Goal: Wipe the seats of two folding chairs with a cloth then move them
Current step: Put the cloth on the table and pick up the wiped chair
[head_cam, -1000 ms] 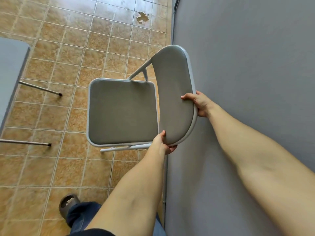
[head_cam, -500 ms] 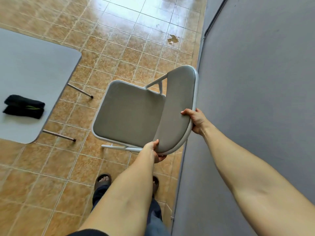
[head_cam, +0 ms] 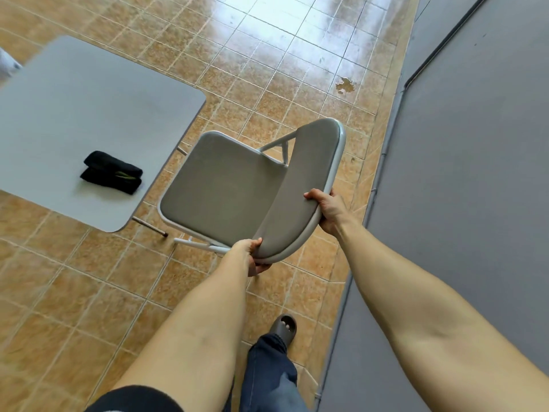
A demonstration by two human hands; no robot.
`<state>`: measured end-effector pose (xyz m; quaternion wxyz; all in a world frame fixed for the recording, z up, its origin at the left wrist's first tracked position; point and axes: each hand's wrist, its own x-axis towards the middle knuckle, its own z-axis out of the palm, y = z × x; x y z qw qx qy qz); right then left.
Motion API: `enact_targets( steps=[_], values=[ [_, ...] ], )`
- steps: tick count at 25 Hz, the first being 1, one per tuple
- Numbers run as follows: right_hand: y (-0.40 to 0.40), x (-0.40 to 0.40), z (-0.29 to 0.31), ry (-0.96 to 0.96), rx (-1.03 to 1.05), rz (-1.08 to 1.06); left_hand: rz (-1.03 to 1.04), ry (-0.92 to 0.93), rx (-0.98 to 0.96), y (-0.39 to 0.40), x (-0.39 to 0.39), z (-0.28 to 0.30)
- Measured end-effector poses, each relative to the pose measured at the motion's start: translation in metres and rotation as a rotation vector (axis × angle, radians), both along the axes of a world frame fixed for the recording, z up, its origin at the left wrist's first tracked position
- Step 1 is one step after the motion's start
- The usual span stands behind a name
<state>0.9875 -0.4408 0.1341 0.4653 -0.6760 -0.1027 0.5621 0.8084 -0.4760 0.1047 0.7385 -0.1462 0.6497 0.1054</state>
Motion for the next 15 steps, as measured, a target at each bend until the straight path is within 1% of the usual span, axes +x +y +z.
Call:
enact_targets(
  steps=[7, 15],
  values=[
    [0.026, -0.049, 0.003, -0.012, -0.008, 0.054, 0.045, 0.001, 0.069, 0.018, -0.043, -0.001],
    [0.026, -0.054, -0.001, -0.033, -0.016, 0.04, 0.081, -0.006, 0.051, 0.017, -0.05, -0.003]
  ],
)
